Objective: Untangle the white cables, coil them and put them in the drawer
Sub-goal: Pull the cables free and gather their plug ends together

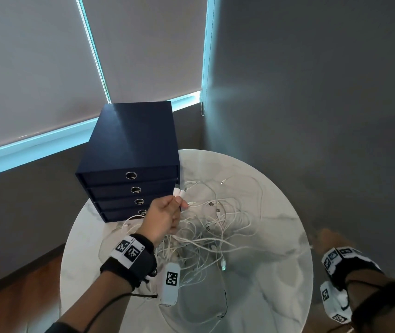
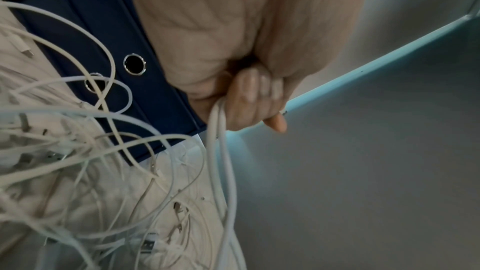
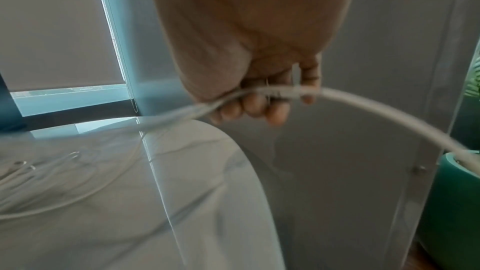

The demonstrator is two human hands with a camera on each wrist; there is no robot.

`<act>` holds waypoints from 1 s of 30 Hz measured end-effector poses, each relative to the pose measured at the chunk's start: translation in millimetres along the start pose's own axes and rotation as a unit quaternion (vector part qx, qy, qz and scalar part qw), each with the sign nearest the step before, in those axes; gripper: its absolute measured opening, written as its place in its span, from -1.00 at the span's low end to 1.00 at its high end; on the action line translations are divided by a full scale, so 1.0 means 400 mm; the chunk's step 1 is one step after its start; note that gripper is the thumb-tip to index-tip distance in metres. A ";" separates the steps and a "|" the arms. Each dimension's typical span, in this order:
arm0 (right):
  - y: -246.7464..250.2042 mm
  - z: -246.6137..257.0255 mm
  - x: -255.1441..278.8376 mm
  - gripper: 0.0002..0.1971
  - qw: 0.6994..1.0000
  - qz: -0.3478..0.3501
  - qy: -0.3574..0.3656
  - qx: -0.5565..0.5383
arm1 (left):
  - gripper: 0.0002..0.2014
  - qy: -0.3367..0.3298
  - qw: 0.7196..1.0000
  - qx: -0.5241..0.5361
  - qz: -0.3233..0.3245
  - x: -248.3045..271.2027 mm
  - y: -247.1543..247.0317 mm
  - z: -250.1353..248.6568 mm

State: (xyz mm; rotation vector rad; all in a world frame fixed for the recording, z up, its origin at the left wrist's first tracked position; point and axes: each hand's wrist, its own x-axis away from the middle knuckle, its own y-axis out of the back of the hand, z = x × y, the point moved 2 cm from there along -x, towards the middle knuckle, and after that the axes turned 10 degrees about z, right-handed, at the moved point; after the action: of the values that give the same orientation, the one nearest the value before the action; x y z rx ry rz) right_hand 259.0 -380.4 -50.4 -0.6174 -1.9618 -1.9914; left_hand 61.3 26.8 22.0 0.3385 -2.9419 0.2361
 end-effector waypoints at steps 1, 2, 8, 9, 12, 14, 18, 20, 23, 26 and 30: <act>-0.023 0.010 -0.020 -0.49 1.000 0.011 0.016 0.012 | -0.70 0.005 1.000 0.005 0.000 -0.002 -0.005 0.009; -0.034 0.037 -0.024 -0.47 0.999 0.021 0.039 0.017 | -0.70 0.009 1.000 0.010 -0.001 -0.004 -0.010 0.018; 0.020 0.359 0.071 -0.83 0.963 0.040 0.235 -0.125 | -0.73 0.030 0.999 0.012 -0.006 -0.016 -0.031 0.047; 0.019 0.399 0.072 -0.83 0.954 0.050 0.263 -0.137 | -0.73 0.033 0.999 0.011 -0.007 -0.018 -0.032 0.049; -0.005 0.498 0.076 -0.75 0.943 0.091 0.292 -0.128 | -0.74 0.035 0.999 0.008 -0.012 -0.022 -0.032 0.052; -0.022 0.542 0.080 -0.68 0.949 0.106 0.285 -0.083 | -0.74 0.035 0.999 0.010 -0.019 -0.026 -0.031 0.052; -0.064 0.569 0.076 -0.60 0.959 0.133 0.251 0.006 | -0.73 0.034 0.999 0.014 -0.031 -0.025 -0.029 0.048; -0.062 0.571 0.071 -0.67 0.960 0.088 0.259 -0.050 | -0.73 0.034 0.999 0.014 -0.032 -0.025 -0.029 0.044; -0.019 0.580 0.076 -0.89 0.908 0.020 0.291 -0.301 | -0.75 0.030 0.999 0.015 -0.037 -0.030 -0.035 0.037; 0.058 0.611 0.142 -0.80 0.761 0.111 0.319 -0.554 | -0.77 0.031 0.998 0.039 -0.043 -0.041 -0.048 0.033; 0.141 0.642 0.261 -0.72 0.719 0.215 0.418 -0.513 | -0.75 0.040 0.989 0.128 -0.060 -0.053 -0.080 0.014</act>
State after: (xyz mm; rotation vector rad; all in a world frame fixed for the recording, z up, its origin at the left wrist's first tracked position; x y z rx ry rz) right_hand 222.5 -116.9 46.1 -0.2059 -0.0765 -2.2595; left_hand 88.4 -0.5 17.0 0.5245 -2.8017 0.5998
